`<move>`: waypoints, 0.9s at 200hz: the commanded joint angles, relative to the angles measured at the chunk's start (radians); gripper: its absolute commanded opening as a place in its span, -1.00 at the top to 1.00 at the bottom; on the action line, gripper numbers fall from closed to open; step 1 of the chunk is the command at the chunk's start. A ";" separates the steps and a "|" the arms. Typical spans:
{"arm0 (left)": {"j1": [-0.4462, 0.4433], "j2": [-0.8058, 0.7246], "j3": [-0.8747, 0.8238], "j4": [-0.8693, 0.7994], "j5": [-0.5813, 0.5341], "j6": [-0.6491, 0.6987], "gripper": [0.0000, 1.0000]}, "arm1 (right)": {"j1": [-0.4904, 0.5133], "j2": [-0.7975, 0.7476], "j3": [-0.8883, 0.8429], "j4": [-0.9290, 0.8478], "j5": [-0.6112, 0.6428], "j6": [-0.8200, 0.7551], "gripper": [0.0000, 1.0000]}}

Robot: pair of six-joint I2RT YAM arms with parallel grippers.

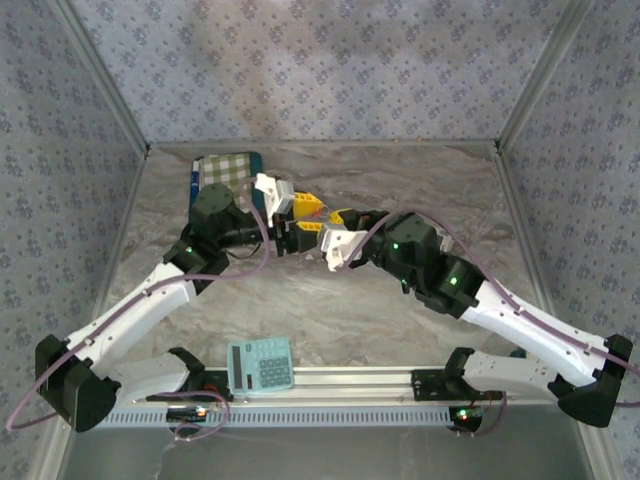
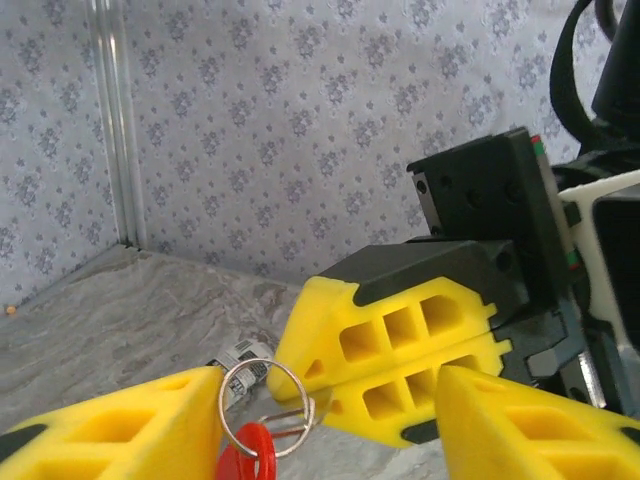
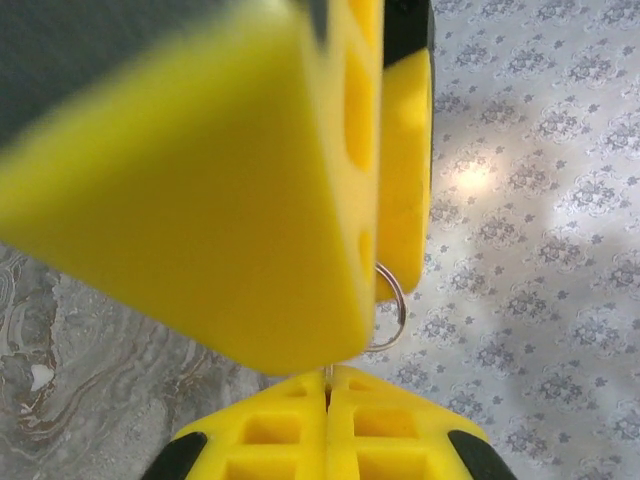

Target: Remove the keys from the keyring

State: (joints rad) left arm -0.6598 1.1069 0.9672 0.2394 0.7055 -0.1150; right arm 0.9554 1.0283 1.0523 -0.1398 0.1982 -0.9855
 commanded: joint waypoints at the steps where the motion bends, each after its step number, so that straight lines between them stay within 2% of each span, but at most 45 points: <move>1: -0.002 -0.059 -0.024 0.039 -0.064 0.009 -0.27 | -0.017 -0.030 0.015 0.036 -0.026 0.062 1.00; 46: 0.026 -0.131 -0.062 0.014 -0.152 0.004 -0.32 | -0.049 -0.083 -0.009 0.069 -0.074 0.076 1.00; 84: 0.074 -0.168 -0.048 -0.019 -0.224 -0.018 -0.33 | -0.090 -0.138 -0.028 0.022 -0.179 0.119 1.00; 126: 0.152 -0.112 0.057 -0.055 -0.114 -0.061 -0.34 | -0.110 -0.165 -0.047 0.022 -0.246 0.185 1.00; 180: 0.134 -0.026 0.194 -0.197 0.042 0.106 -0.27 | -0.136 -0.172 -0.036 0.001 -0.283 0.252 1.00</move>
State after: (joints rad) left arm -0.5102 1.0637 1.0943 0.1295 0.6502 -0.1120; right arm 0.8295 0.8707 1.0088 -0.1314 -0.0521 -0.7990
